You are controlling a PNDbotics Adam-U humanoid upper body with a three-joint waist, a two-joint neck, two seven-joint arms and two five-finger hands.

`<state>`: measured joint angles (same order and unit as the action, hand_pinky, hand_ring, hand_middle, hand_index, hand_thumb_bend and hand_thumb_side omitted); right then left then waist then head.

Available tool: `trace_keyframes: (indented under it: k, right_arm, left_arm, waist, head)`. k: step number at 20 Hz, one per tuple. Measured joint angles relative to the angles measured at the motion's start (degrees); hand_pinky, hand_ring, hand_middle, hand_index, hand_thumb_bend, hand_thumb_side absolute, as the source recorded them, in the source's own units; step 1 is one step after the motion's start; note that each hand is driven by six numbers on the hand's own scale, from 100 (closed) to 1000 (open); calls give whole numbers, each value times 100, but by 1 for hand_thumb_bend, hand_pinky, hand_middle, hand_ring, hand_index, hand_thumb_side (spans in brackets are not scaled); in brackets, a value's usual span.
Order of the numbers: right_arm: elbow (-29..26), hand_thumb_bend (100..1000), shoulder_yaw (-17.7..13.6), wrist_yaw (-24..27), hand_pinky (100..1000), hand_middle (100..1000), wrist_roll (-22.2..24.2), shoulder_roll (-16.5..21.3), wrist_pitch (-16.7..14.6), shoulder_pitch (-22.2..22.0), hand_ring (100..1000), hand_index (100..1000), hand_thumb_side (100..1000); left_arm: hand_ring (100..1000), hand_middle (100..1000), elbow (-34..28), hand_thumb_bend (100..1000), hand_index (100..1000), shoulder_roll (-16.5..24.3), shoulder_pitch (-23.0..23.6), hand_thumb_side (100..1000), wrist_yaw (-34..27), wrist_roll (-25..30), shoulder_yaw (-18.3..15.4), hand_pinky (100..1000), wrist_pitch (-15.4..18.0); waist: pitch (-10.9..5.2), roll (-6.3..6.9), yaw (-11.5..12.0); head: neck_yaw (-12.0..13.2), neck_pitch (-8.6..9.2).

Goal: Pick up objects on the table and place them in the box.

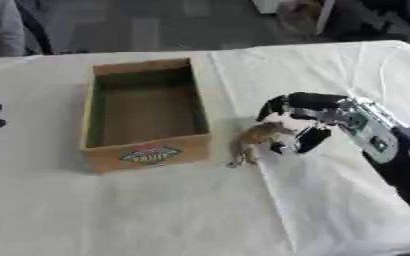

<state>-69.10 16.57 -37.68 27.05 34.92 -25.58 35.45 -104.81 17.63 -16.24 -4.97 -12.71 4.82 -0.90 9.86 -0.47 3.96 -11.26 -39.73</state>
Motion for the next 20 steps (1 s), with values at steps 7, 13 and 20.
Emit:
trace_keyframes:
  k: [7, 13, 20]
  right_arm:
    - [126, 250, 8, -185, 701, 756, -98, -148, -96, 119, 778, 805, 265]
    - [170, 244, 61, -435, 668, 708, -210, -255, -196, 176, 724, 759, 190]
    - [212, 194, 94, -785, 435, 519, -401, -335, -374, 190, 478, 589, 100]
  left_arm:
    - [620, 525, 1, 180, 622, -1, 1, 466, -4, 32, 0, 560, 11]
    - [621, 526, 2, 175, 623, -1, 1, 468, -6, 45, 1, 562, 19]
    - [623, 526, 2, 169, 624, -3, 1, 472, -8, 64, 1, 562, 28]
  waist:
    - [-4, 0, 0]
    - [-15, -1, 6]
    - [-16, -12, 7]
  head:
    - [-34, -1]
    - [-53, -1]
    - [-56, -1]
